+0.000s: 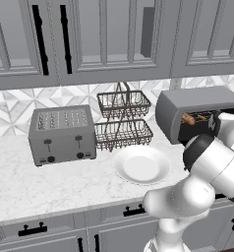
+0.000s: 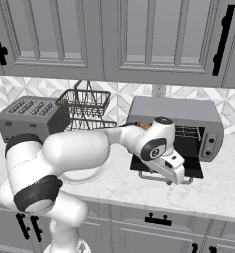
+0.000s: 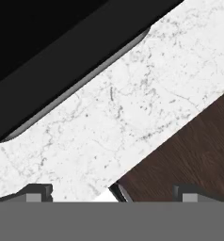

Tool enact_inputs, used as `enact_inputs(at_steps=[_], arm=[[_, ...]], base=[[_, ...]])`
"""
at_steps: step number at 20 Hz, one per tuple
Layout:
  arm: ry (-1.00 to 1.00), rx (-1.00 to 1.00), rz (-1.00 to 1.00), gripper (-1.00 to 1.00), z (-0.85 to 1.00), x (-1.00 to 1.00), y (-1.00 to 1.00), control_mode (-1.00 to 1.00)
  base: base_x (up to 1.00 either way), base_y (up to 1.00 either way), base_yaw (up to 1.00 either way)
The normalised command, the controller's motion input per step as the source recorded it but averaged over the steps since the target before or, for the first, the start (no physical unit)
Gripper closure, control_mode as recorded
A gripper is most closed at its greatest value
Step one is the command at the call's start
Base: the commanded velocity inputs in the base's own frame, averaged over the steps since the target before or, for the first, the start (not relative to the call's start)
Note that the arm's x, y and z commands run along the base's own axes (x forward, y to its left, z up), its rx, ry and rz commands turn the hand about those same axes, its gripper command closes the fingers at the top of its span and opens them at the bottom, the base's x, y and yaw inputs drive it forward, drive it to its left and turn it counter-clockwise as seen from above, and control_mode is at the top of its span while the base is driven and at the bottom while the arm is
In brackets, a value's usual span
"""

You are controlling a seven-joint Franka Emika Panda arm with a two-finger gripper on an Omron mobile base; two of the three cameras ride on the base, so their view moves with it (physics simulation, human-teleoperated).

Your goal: Pick up the kebab skewer and baguette bread, and place them inside the toaster oven. Close the toaster oven door and start by setting the timer.

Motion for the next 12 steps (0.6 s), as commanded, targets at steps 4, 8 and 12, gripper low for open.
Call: enact_inputs(at_steps=[4,8,12], arm=[[0.18,0.0,0.3,-1.0,0.0,-0.07,0.24,-1.0],[0.28,0.01,0.27,-1.0,-0.07,0.0,0.36,-1.0],[0.04,0.1,0.23,-1.0,-0.18,0.0,0.09,-1.0]], base=[[0.0,0.0,0.0],[0.0,0.0,0.0],[0.0,0.0,0.0]])
